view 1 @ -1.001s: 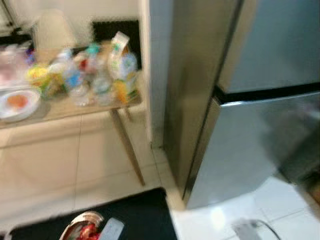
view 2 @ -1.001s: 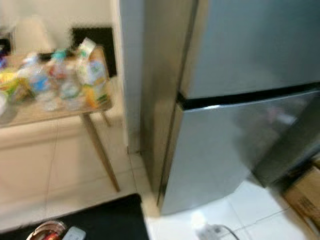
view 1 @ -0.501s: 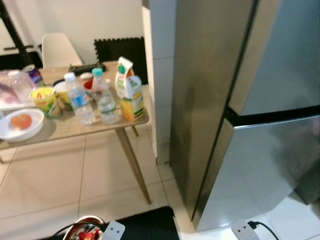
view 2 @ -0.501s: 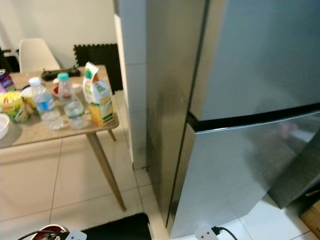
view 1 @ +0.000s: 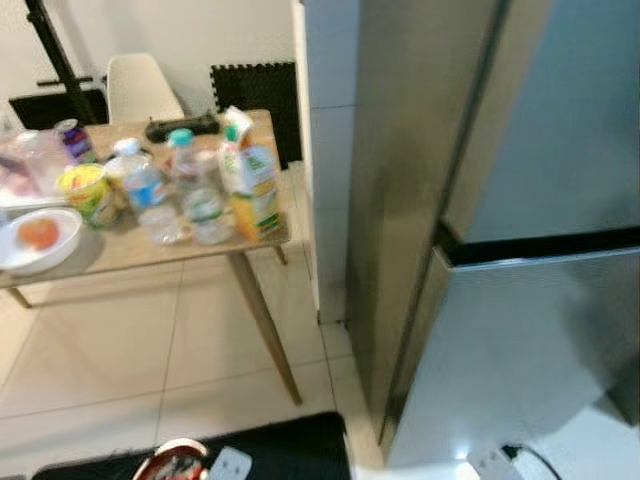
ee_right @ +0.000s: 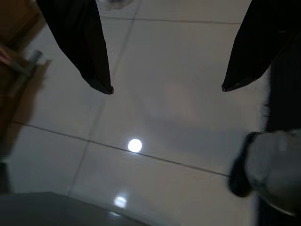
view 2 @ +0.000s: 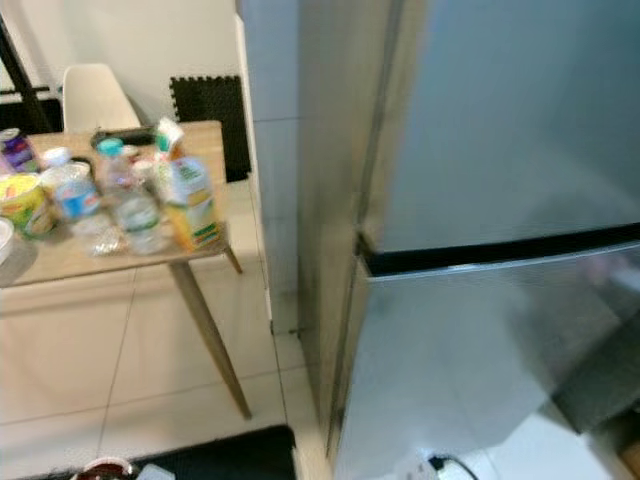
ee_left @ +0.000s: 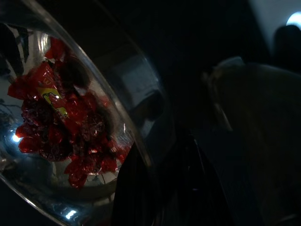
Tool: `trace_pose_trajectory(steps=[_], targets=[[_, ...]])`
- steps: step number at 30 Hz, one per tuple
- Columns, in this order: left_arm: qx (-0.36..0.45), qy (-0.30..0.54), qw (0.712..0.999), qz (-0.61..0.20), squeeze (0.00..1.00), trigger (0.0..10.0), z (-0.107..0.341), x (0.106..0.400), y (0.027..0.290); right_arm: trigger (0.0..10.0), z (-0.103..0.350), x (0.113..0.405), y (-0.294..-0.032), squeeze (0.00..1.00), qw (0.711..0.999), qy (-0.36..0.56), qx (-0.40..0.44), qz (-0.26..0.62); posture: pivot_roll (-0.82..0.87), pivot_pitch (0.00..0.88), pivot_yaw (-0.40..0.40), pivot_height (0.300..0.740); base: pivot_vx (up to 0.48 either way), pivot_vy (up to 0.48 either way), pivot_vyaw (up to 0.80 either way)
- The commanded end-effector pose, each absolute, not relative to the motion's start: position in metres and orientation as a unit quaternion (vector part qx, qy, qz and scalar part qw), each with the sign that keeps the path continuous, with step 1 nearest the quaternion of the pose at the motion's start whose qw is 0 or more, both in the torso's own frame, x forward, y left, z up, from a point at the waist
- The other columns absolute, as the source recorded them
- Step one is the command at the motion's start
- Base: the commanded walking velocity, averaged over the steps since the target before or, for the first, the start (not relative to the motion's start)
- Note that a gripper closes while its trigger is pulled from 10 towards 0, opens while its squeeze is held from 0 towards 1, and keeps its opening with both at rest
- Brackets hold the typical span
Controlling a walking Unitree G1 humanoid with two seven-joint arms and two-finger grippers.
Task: Restocking fridge
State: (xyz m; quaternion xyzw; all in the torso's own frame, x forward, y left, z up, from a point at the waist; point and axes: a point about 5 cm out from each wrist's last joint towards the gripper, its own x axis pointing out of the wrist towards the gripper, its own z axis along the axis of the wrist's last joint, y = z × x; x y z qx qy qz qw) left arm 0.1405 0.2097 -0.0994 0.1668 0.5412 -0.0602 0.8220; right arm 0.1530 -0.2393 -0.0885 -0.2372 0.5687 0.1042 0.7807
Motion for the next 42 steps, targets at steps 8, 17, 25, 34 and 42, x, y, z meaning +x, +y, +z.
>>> trace_pose_trajectory(steps=[8, 17, 25, 34, 42], targets=[[0.168, 0.539, 0.823, -0.058, 0.00, 10.0, -0.099, 0.141, 0.211, 10.0, -0.090, 0.152, -0.235, 0.00, 0.779, 0.572, -0.235, 0.107, -0.09, 0.000, 0.027, 0.740, 0.000, 0.000, 0.00], [0.172, 0.537, 0.823, -0.060, 0.00, 10.0, -0.098, 0.142, 0.211, 10.0, -0.090, 0.151, -0.235, 0.00, 0.778, 0.574, -0.234, 0.102, -0.09, 0.000, 0.028, 0.740, 0.000, 0.000, 0.00], [0.175, 0.537, 0.824, -0.056, 0.00, 10.0, -0.098, 0.142, 0.214, 10.0, -0.089, 0.156, -0.224, 0.00, 0.824, 0.531, -0.157, 0.122, -0.09, 0.000, 0.035, 0.740, 0.000, 0.000, 0.00], [0.178, 0.536, 0.824, -0.050, 0.00, 10.0, -0.097, 0.143, 0.219, 10.0, -0.084, 0.161, -0.197, 0.00, 0.822, 0.488, -0.088, 0.278, -0.09, 0.000, 0.037, 0.740, 0.000, 0.000, 0.00], [0.177, 0.535, 0.824, -0.050, 0.00, 10.0, -0.097, 0.143, 0.218, 10.0, 0.009, 0.238, -0.222, 0.00, 0.810, 0.283, 0.038, 0.513, -0.09, 0.000, 0.031, 0.740, 0.000, 0.000, 0.00]])
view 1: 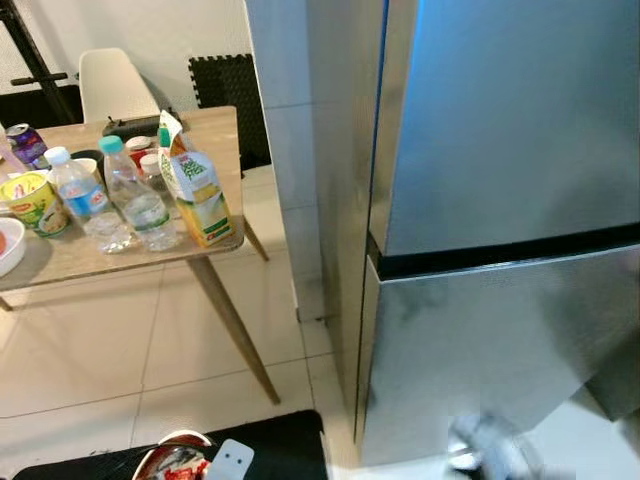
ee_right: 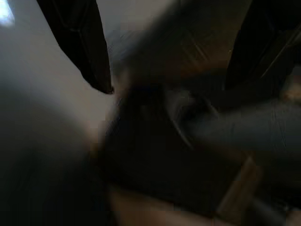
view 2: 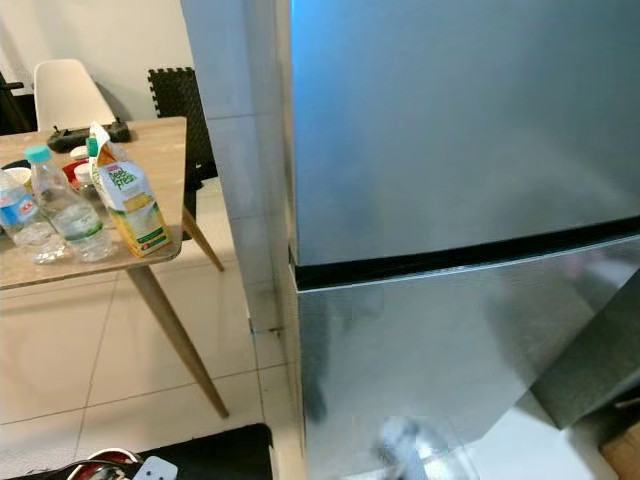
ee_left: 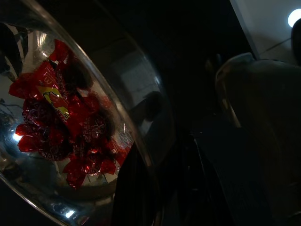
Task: Restocking fridge
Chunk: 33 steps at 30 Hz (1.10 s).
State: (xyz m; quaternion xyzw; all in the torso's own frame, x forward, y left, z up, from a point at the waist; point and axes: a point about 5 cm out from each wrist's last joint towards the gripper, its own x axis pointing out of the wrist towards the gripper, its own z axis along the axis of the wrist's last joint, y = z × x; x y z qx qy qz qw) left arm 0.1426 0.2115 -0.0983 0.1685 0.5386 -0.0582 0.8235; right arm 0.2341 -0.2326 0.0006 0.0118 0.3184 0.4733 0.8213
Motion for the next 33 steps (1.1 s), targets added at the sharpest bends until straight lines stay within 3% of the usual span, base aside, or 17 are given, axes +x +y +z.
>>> trace_pose_trajectory(steps=[1, 12, 19, 25, 33], targets=[[0.177, 0.535, 0.824, -0.050, 0.00, 10.0, -0.097, 0.143, 0.218, 10.0, 0.009, 0.238, -0.222, 0.00, 0.810, 0.283, 0.038, 0.513, -0.09, 0.000, 0.031, 0.740, 0.000, 0.000, 0.00], [0.176, 0.537, 0.823, -0.052, 0.00, 10.0, -0.097, 0.142, 0.218, 10.0, 0.069, 0.277, -0.201, 0.00, 0.806, 0.112, 0.026, 0.581, -0.09, 0.000, 0.033, 0.740, 0.000, 0.000, 0.00], [0.177, 0.539, 0.822, -0.052, 0.00, 10.0, -0.098, 0.141, 0.218, 10.0, 0.122, 0.291, -0.184, 0.00, 0.779, -0.015, 0.054, 0.625, -0.09, 0.000, 0.032, 0.740, 0.000, 0.000, 0.00], [0.177, 0.540, 0.821, -0.054, 0.00, 10.0, -0.098, 0.140, 0.217, 10.0, 0.165, 0.317, -0.180, 0.00, 0.809, -0.102, 0.027, 0.578, -0.09, 0.000, 0.023, 0.740, 0.000, 0.000, 0.00], [0.175, 0.540, 0.821, -0.056, 0.00, 10.0, -0.099, 0.139, 0.214, 10.0, 0.186, 0.325, -0.182, 0.00, 0.818, -0.103, -0.044, 0.564, -0.09, 0.000, 0.016, 0.740, 0.000, 0.000, 0.00]])
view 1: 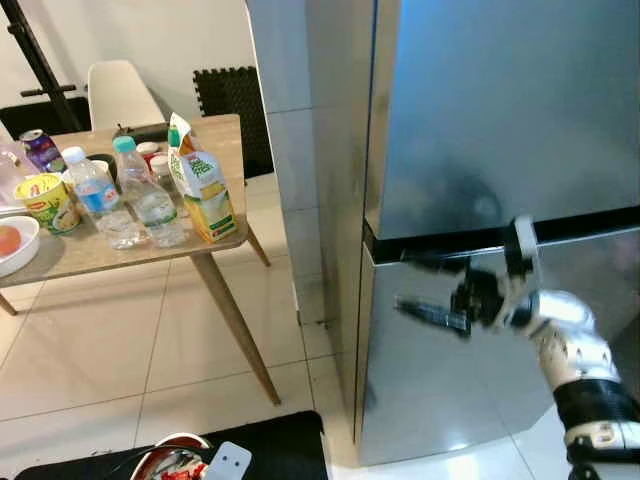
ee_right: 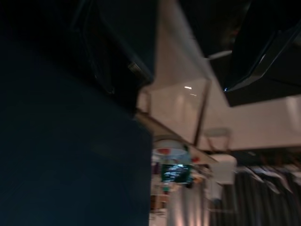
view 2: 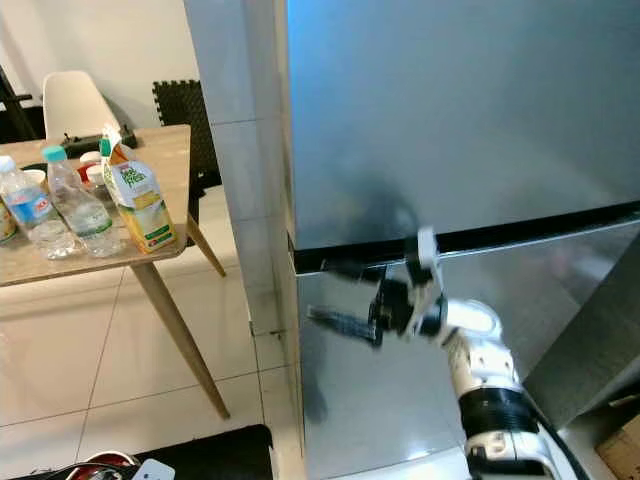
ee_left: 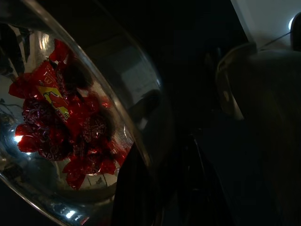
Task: Restocking fridge
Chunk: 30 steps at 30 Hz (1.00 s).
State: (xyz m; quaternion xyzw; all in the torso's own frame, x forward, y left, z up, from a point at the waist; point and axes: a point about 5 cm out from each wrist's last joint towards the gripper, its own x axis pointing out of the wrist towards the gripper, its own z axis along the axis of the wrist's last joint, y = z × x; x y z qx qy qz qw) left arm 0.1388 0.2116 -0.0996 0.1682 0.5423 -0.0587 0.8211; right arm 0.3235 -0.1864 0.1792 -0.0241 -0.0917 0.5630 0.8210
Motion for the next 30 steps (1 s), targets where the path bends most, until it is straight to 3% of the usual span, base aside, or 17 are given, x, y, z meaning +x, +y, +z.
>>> trace_pose_trajectory(steps=[1, 8, 21, 30], targets=[[0.175, 0.540, 0.821, -0.056, 0.00, 10.0, -0.099, 0.139, 0.214, 10.0, 0.188, 0.325, -0.181, 0.00, 0.815, -0.103, -0.053, 0.568, -0.09, 0.000, 0.013, 0.740, 0.000, 0.000, 0.00], [0.174, 0.540, 0.822, -0.057, 0.00, 10.0, -0.099, 0.139, 0.213, 10.0, 0.193, 0.323, -0.176, 0.00, 0.794, -0.093, -0.076, 0.596, -0.09, 0.000, 0.009, 0.740, 0.000, 0.000, 0.00], [0.175, 0.541, 0.821, -0.058, 0.00, 10.0, -0.100, 0.139, 0.212, 10.0, 0.196, 0.327, -0.172, 0.00, 0.760, -0.026, -0.250, 0.600, -0.09, 0.000, 0.016, 0.740, 0.000, 0.000, 0.00], [0.172, 0.541, 0.821, -0.058, 0.00, 10.0, -0.100, 0.138, 0.211, 10.0, 0.214, 0.329, -0.176, 0.00, 0.717, -0.006, -0.341, 0.608, -0.09, 0.000, 0.010, 0.740, 0.000, 0.000, 0.00]])
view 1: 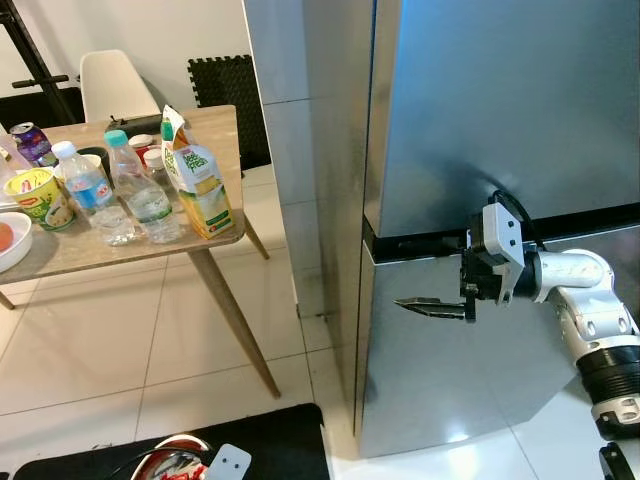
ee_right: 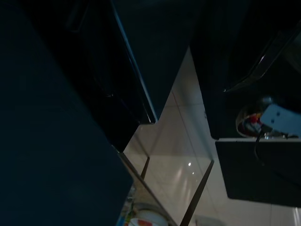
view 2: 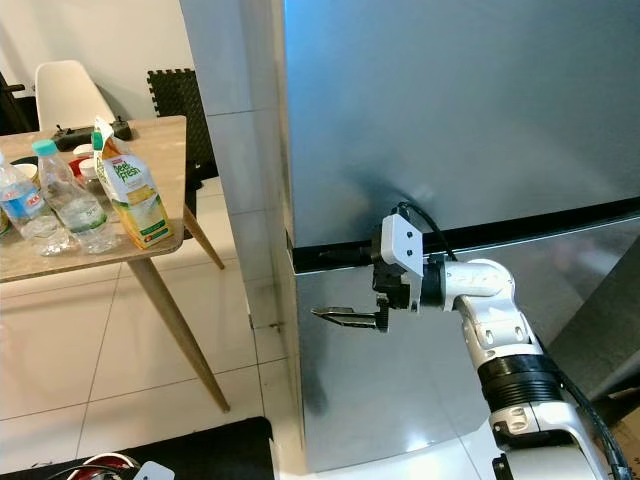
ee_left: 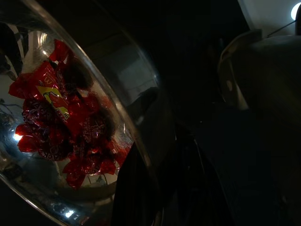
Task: Restocking fridge
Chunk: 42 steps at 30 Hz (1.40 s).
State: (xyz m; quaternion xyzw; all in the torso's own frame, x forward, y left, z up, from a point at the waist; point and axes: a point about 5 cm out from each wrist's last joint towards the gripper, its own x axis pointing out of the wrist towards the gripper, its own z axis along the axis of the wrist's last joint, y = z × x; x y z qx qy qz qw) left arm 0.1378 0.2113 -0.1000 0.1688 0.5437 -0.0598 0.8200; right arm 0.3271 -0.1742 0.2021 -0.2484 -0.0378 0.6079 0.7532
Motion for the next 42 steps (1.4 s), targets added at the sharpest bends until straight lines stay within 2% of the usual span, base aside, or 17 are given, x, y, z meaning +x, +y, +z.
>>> trace_pose_trajectory(steps=[1, 4, 8, 42], targets=[[0.172, 0.541, 0.821, -0.058, 0.00, 10.0, -0.100, 0.138, 0.210, 10.0, 0.214, 0.329, -0.177, 0.00, 0.705, 0.013, -0.366, 0.608, -0.09, 0.000, 0.010, 0.740, 0.000, 0.000, 0.00], [0.172, 0.541, 0.821, -0.059, 0.00, 10.0, -0.100, 0.139, 0.210, 10.0, 0.212, 0.329, -0.180, 0.00, 0.685, 0.036, -0.396, 0.610, -0.09, 0.000, 0.010, 0.740, 0.000, 0.000, 0.00], [0.171, 0.541, 0.821, -0.059, 0.00, 10.0, -0.100, 0.138, 0.209, 10.0, 0.214, 0.327, -0.180, 0.00, 0.675, 0.041, -0.398, 0.620, -0.09, 0.000, 0.010, 0.740, 0.000, 0.000, 0.00], [0.172, 0.545, 0.819, -0.056, 0.00, 10.0, -0.101, 0.135, 0.211, 10.0, 0.223, 0.307, -0.171, 0.00, 0.645, 0.006, -0.326, 0.691, -0.10, 0.000, 0.009, 0.740, 0.000, 0.000, 0.00]])
